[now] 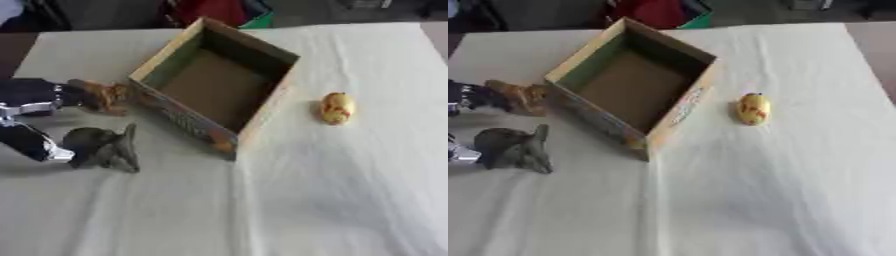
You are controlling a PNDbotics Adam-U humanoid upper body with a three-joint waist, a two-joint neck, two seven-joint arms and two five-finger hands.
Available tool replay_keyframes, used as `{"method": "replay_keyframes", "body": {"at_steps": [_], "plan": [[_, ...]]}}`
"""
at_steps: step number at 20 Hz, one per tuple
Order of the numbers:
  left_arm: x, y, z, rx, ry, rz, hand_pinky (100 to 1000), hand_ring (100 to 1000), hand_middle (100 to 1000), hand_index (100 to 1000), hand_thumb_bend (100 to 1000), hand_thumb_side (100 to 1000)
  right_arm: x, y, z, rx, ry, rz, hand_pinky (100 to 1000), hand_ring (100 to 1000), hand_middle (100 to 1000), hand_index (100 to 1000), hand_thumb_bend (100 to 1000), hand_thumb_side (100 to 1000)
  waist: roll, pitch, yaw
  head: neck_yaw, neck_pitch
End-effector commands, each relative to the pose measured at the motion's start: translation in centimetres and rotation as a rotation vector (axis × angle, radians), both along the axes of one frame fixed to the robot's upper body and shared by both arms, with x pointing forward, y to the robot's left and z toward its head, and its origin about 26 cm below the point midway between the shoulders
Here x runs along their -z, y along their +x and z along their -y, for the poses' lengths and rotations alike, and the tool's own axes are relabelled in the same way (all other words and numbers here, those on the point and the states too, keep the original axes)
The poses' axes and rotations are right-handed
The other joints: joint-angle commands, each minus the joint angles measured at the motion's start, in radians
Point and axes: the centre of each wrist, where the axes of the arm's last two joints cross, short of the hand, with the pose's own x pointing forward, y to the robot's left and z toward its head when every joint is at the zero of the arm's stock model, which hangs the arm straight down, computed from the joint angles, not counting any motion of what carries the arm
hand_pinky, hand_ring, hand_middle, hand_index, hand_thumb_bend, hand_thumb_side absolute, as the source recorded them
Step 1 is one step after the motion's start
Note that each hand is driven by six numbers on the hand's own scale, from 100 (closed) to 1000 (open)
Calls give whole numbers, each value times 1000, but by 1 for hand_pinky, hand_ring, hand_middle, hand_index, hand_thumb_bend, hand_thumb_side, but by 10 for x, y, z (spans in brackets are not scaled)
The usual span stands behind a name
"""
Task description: Pick up objects on the table and place them in the box.
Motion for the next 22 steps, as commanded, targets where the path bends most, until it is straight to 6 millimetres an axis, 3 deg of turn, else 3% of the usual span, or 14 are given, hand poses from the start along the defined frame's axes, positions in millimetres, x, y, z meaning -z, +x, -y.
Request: {"method": "replay_keyframes", "body": {"at_steps": [1,12,14,17,22], "plan": [[-14,2,-5,-26,17,-9,731,898,896,945,442,593,-9,-2,0,2,-8,26,706,1000,614,840,100,945,1,-13,-3,2,-14],[-21,14,-4,-135,129,-83,716,903,884,945,468,581,-7,-2,-1,5,2,22,706,1000,608,837,100,948,-1,-5,-12,12,-24],[-20,15,-3,-129,141,-106,717,895,869,936,457,582,-6,-3,0,11,7,19,705,1000,607,837,100,947,-2,-3,-11,12,-21],[-19,16,2,-101,129,-140,708,841,778,858,425,600,-4,-4,1,33,22,5,704,1000,603,835,100,947,-3,0,-9,17,-17],[-18,16,11,-45,80,-165,708,817,767,849,411,665,-4,-4,2,65,36,-10,704,1000,595,830,100,942,-5,0,-7,22,-16]]}}
